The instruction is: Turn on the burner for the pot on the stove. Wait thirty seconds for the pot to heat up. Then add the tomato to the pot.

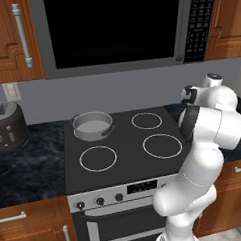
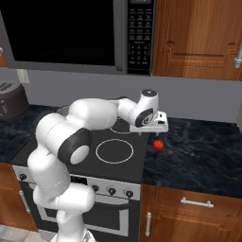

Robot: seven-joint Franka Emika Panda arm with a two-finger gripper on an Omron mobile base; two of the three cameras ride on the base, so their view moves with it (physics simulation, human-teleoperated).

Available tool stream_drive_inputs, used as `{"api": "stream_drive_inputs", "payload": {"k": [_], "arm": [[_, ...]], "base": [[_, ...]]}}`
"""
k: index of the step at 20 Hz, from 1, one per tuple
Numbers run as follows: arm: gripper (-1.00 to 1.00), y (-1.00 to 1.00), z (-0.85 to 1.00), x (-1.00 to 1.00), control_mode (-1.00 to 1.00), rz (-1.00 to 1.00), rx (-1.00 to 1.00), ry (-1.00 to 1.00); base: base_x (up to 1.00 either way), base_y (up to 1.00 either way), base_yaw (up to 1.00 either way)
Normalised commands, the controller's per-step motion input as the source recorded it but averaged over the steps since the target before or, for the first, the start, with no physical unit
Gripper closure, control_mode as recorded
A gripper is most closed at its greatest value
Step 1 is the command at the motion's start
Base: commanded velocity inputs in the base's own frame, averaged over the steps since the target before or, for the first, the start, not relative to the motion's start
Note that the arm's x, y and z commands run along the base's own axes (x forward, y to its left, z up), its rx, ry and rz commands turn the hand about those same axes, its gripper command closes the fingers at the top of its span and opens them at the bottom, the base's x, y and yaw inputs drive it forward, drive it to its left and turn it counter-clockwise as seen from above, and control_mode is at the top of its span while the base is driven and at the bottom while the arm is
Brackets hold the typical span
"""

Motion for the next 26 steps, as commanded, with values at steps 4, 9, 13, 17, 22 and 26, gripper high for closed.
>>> {"api": "stream_drive_inputs", "payload": {"k": [4, 9, 13, 17, 22, 26], "arm": [[-1.0, -0.38, -0.26, 0.52, -1.0, -0.19, 0.0, 0.0], [-1.0, -0.16, -0.3, 0.14, -1.0, -0.13, 0.01, 0.01], [-1.0, -0.14, -0.34, 0.26, -1.0, -0.05, 0.0, -0.02], [-1.0, -0.09, -0.34, 0.41, -1.0, -0.04, -0.01, 0.0], [-1.0, 0.0, -0.24, 0.0, -1.0, 0.0, 0.0, 0.06], [-1.0, 0.0, -0.25, -0.02, -1.0, 0.0, 0.02, 0.12]], "base": [[0.0, 0.0, 0.0], [0.0, 0.0, 0.0], [0.0, 0.0, 0.0], [0.0, 0.0, 0.0], [0.0, 0.0, 0.0], [0.0, 0.0, 0.0]]}}
